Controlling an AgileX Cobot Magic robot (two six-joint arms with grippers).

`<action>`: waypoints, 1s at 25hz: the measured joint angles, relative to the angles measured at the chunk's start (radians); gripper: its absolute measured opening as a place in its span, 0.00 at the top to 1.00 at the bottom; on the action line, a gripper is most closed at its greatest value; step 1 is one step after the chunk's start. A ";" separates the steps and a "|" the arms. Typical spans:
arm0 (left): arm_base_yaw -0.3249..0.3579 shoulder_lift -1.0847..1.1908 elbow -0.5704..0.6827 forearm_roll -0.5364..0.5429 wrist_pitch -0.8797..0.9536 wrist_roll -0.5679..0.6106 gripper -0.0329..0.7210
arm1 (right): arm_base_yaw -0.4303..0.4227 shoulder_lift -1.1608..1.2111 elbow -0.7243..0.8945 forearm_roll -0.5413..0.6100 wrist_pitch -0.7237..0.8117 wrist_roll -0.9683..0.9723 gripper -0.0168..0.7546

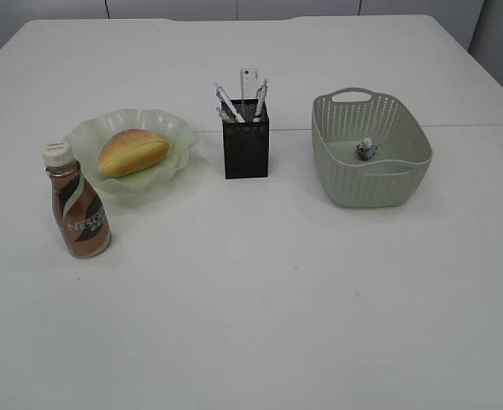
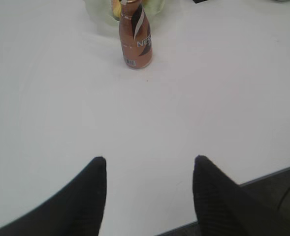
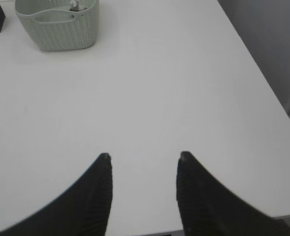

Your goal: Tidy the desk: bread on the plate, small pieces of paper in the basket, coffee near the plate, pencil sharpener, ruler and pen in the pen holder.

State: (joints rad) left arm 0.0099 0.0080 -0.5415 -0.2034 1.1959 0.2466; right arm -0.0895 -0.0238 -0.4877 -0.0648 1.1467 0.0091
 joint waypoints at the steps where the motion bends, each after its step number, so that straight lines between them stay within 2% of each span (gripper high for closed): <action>1: 0.000 0.000 0.000 0.000 0.000 0.000 0.42 | 0.000 0.000 0.000 0.000 0.000 0.000 0.52; 5: 0.000 0.000 0.000 0.000 0.000 0.000 0.43 | 0.027 0.000 0.000 -0.003 0.000 0.000 0.52; 7: 0.000 0.000 0.000 -0.002 0.000 0.000 0.43 | 0.072 0.000 0.000 -0.005 0.000 0.000 0.52; 12: -0.050 0.000 0.000 -0.004 0.000 0.000 0.45 | 0.195 0.000 0.000 -0.005 0.000 0.000 0.52; 25: -0.052 0.000 0.000 -0.004 -0.001 0.000 0.48 | 0.203 0.000 0.000 -0.007 0.000 0.000 0.52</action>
State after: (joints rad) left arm -0.0417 0.0080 -0.5415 -0.2074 1.1950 0.2466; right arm 0.1138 -0.0238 -0.4877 -0.0717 1.1467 0.0091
